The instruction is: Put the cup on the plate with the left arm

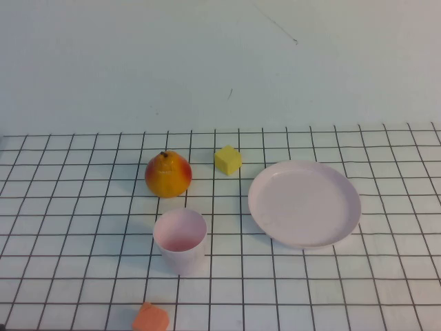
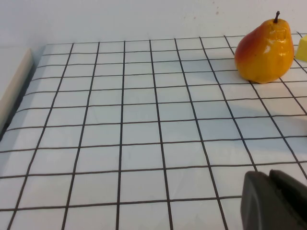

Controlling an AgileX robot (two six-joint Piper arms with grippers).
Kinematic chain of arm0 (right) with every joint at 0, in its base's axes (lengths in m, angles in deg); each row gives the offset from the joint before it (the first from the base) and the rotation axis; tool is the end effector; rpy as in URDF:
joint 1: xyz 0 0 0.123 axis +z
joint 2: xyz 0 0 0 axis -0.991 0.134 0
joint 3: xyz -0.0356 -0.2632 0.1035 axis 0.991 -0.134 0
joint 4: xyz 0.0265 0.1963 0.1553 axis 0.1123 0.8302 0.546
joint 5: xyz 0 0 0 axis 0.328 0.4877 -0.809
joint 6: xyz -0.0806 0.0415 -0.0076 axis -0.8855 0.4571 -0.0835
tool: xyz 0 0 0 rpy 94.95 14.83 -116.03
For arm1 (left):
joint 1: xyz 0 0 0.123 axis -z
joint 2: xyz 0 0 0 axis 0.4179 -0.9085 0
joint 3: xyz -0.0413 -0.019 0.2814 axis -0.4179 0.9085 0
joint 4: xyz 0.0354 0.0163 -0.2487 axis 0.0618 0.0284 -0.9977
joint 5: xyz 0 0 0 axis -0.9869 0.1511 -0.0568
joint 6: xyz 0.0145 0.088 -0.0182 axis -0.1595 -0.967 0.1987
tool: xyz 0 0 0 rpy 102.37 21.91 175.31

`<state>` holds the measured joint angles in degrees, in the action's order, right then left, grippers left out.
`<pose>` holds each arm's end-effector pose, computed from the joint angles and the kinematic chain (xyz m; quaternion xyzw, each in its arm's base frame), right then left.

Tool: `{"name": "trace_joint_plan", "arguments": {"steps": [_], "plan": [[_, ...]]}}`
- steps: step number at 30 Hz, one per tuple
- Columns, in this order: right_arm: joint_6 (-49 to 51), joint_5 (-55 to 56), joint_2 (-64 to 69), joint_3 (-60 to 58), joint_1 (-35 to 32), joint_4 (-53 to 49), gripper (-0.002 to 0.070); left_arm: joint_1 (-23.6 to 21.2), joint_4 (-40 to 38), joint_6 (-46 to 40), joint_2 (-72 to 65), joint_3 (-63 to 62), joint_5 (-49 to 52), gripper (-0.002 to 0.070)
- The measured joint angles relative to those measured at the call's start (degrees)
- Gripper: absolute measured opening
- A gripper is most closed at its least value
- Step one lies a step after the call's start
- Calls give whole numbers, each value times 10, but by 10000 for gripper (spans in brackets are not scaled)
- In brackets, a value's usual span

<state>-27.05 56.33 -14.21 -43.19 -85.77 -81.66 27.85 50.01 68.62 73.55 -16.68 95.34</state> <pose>0.0527 -0.0068 0.1731 -0.0509 0.7963 -0.0997 0.5945 0.0535 -0.0063 0.1758 0.0059 0.7918 -0.0528 0.6085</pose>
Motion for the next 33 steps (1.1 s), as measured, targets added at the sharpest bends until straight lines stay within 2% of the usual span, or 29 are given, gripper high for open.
{"name": "trace_joint_plan", "arguments": {"steps": [21,33], "plan": [[0,0,0,0,0,0,-2,0,0,0,0,0,-18,-2],[0,0,0,0,0,0,-2,0,-2,0,0,3,-323,-3]]}}
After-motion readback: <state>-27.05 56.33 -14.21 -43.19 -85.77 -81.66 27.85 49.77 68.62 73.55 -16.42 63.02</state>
